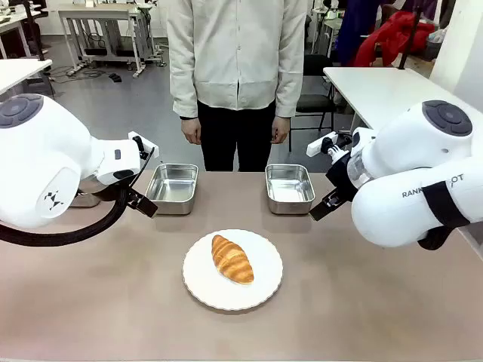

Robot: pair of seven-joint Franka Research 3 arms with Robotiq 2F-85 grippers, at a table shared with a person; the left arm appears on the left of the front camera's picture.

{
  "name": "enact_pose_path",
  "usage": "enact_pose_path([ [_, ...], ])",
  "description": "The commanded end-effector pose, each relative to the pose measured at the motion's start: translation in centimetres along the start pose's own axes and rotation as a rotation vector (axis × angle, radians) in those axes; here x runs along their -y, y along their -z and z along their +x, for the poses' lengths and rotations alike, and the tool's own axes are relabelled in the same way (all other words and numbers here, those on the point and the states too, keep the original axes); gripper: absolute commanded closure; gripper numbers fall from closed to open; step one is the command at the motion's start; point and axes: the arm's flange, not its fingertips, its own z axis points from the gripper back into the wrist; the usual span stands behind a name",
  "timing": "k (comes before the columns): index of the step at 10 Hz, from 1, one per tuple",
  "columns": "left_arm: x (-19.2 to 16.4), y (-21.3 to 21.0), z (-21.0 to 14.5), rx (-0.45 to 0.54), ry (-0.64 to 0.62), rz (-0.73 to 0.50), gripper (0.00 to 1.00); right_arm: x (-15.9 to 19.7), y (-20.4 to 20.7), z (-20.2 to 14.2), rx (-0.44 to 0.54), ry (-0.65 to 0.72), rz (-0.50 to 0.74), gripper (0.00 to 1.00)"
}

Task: Place the bread in the container.
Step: Place the Butter Roll into the Airtight Container indicated by the human.

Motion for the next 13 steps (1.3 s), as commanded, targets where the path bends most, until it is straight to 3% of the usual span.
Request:
enact_pose_path([
  [1, 0.0, 0.0, 0.0, 0.0, 0.0, 0.0, 0.0, 0.0, 0.0, 0.0, 0.0, 0.0, 0.0, 0.0],
  [11, 0.0, 0.0, 0.0, 0.0, 0.0, 0.0, 0.0, 0.0, 0.0, 0.0, 0.0, -0.001, 0.0, 0.0],
  [12, -0.9, -2.2, 0.6, 0.043, 0.035, -0.098, 0.0, 1.7, -1.9, 0.9, 0.018, 0.012, 0.002, 0.0],
  [13, -2.5, -4.3, 1.0, 0.066, 0.022, -0.11, 0.0, 3.6, -3.9, 1.5, 0.042, 0.036, 0.038, 0.0],
])
